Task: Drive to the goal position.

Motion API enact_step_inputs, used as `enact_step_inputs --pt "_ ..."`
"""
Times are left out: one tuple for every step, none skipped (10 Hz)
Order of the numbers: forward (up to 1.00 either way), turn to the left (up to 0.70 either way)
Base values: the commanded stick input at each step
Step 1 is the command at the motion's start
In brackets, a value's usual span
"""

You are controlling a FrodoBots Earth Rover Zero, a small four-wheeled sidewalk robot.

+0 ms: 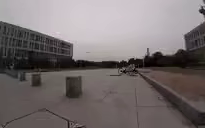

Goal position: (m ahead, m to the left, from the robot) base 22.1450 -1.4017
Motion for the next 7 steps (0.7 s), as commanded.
enact_step_inputs --pt "0.70 -0.27" --pt "0.70 -0.18" --pt "0.70 -0.09" --pt "0.70 -0.02" --pt "0.70 -0.16" --pt "0.70 -0.20" --pt "0.70 0.00"
